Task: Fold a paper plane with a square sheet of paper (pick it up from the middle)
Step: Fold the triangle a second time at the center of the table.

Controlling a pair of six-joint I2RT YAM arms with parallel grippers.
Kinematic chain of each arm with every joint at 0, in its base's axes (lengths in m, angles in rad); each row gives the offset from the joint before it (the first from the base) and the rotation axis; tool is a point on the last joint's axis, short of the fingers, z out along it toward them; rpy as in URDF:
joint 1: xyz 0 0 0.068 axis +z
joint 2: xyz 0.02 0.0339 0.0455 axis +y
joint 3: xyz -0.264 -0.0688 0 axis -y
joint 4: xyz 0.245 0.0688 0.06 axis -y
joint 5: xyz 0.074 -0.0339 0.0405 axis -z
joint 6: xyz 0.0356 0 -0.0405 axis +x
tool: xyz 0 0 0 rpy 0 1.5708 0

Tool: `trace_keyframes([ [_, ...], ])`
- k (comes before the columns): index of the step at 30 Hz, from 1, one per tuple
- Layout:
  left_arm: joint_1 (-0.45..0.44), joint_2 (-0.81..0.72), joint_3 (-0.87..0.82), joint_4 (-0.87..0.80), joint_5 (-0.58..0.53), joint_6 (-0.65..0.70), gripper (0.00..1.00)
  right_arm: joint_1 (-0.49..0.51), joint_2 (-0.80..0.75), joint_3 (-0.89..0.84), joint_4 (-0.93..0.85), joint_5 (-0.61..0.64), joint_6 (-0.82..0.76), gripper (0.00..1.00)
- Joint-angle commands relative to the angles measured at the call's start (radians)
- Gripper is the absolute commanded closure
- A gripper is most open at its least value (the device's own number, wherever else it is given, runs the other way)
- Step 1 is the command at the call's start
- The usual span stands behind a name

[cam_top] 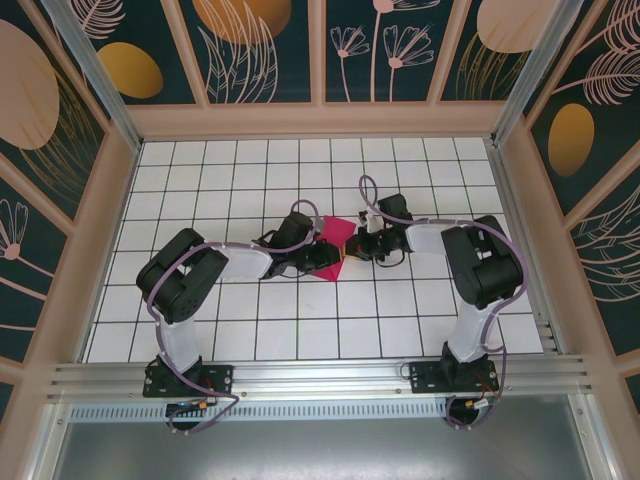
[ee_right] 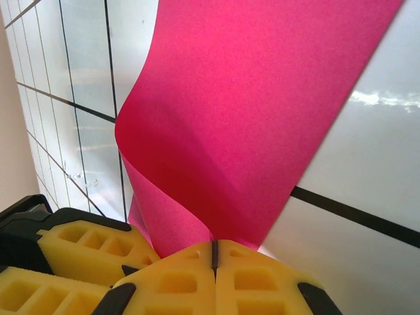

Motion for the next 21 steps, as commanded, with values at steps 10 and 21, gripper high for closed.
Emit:
trace_keyframes([
  [10, -0.001, 0.036, 0.021, 0.019, 0.02, 0.007, 0.81, -0.002, 0.035, 0.038, -0.013, 0.025, -0.024, 0.97],
  [21, -0.002, 0.035, 0.016, 0.029, 0.028, 0.005, 0.81, -0.002, 0.048, 0.046, -0.018, 0.031, -0.027, 0.97],
])
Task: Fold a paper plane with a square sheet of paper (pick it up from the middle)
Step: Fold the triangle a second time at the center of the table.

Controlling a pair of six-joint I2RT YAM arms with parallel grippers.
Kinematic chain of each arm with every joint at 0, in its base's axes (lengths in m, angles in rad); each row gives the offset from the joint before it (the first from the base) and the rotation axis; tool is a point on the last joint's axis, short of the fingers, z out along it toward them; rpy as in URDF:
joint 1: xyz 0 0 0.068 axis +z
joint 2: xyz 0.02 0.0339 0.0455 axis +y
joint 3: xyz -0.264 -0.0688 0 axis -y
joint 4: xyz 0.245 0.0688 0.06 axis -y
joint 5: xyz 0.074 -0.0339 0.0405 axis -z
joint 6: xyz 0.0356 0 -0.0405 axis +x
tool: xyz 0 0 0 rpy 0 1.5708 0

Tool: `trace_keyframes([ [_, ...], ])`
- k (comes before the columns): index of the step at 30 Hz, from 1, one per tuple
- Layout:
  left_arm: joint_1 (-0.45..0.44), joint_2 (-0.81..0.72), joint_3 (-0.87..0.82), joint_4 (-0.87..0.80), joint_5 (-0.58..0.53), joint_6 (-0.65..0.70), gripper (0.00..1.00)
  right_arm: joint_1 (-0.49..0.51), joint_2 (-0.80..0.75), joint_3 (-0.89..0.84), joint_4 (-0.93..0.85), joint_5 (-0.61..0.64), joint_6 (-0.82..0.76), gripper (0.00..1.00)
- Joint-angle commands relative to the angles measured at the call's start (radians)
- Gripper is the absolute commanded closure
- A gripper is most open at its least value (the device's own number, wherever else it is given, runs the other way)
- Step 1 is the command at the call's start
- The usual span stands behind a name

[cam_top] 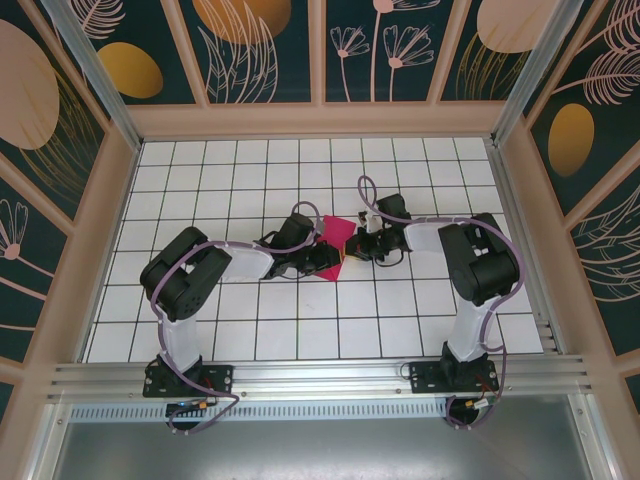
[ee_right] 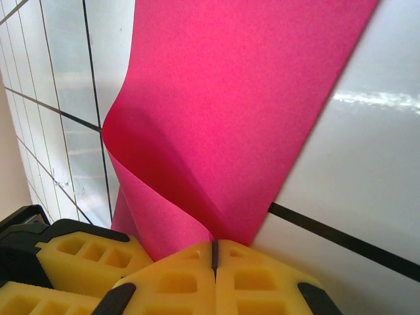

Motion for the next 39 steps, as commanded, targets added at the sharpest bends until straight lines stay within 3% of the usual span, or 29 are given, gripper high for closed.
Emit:
trace_keyframes([
  [1, -0.001, 0.013, 0.015, 0.021, 0.021, 0.005, 0.81, -0.001, 0.02, 0.031, -0.017, 0.015, -0.026, 0.97],
  [39, -0.001, 0.032, 0.0, -0.034, -0.018, -0.025, 0.82, 0.002, 0.048, 0.039, -0.039, 0.043, -0.035, 0.98],
])
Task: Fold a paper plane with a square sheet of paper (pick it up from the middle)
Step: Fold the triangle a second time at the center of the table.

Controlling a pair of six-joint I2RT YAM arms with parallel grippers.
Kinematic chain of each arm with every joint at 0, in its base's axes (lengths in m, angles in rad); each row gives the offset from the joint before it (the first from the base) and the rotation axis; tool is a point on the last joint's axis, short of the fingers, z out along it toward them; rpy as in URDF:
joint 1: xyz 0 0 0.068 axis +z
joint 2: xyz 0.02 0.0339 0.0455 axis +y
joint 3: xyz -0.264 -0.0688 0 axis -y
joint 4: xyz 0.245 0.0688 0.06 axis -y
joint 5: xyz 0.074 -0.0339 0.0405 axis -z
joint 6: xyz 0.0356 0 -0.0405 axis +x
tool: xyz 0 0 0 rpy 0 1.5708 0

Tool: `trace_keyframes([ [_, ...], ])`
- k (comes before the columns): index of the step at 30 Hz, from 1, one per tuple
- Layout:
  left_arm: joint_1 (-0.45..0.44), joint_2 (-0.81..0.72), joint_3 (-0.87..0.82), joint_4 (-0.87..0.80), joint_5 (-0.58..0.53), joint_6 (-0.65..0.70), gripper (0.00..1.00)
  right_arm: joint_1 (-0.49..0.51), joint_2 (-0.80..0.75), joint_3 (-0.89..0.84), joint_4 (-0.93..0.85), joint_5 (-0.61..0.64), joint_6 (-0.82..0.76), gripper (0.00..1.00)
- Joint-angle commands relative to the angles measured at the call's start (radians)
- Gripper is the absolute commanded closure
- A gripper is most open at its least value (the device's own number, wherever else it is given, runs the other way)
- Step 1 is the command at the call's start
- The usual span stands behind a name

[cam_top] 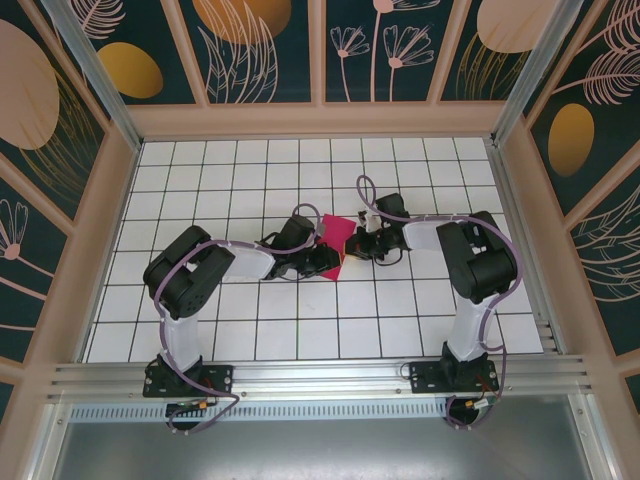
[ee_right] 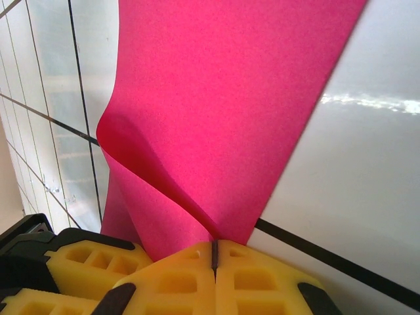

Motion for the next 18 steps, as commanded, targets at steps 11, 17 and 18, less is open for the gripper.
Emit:
trace_keyframes([
  [11, -0.003, 0.006, -0.014, -0.136, -0.092, -0.069, 0.9, 0.008, -0.012, 0.051, -0.053, 0.043, -0.012, 0.91],
  [17, -0.005, 0.007, -0.013, -0.17, -0.122, -0.086, 0.92, 0.01, -0.092, 0.055, -0.06, 0.121, 0.004, 0.81],
  [18, -0.004, 0.007, -0.012, -0.17, -0.125, -0.089, 0.92, 0.011, -0.107, 0.048, -0.055, 0.135, 0.003, 0.8],
])
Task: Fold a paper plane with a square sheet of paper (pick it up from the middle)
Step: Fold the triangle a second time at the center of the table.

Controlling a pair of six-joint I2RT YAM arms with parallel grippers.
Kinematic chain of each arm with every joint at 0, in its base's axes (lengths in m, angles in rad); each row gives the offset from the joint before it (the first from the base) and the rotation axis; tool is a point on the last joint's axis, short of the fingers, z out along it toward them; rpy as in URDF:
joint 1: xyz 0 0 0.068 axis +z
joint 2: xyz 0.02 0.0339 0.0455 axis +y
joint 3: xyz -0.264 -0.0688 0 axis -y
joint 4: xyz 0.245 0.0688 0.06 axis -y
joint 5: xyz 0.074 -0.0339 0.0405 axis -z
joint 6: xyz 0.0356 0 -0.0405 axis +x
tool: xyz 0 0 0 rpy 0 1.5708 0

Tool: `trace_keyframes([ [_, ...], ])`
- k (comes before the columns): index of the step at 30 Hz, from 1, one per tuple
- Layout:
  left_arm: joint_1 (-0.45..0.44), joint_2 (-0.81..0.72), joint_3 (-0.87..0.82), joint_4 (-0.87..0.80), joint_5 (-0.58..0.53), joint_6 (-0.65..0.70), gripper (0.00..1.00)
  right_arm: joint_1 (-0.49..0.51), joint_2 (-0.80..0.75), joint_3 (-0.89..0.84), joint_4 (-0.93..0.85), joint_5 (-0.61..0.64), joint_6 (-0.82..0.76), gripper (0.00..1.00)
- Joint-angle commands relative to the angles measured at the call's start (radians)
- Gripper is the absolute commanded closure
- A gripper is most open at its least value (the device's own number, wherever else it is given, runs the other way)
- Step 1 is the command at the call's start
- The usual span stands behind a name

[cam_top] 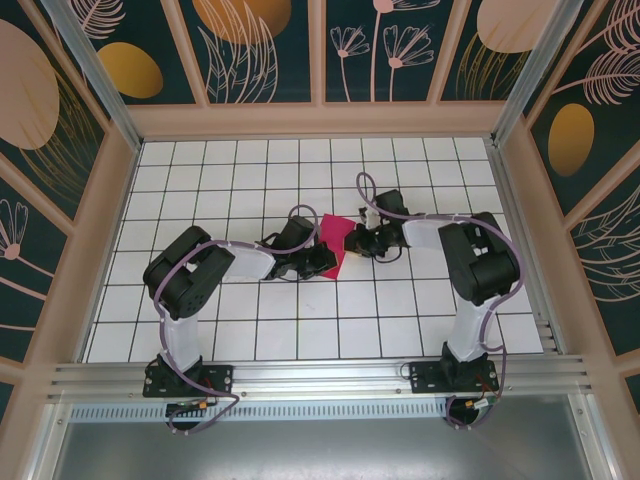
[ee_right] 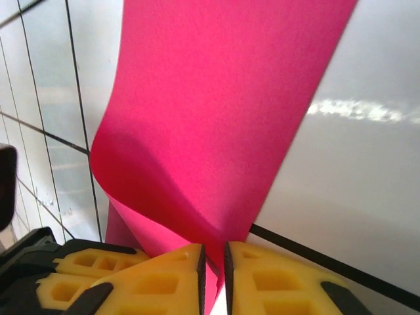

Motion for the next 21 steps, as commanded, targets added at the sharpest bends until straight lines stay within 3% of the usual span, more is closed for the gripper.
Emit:
trace_keyframes([
  [1, -0.002, 0.008, -0.014, -0.135, -0.066, -0.021, 0.92, 0.006, -0.087, 0.007, 0.002, 0.082, -0.009, 0.81],
  [10, -0.003, 0.01, -0.016, -0.135, -0.08, -0.042, 0.94, 0.052, -0.063, -0.023, 0.046, 0.034, -0.019, 0.89],
  [21, -0.003, 0.006, -0.015, -0.129, -0.079, -0.051, 0.94, 0.06, 0.022, 0.014, 0.007, 0.037, -0.028, 0.91],
])
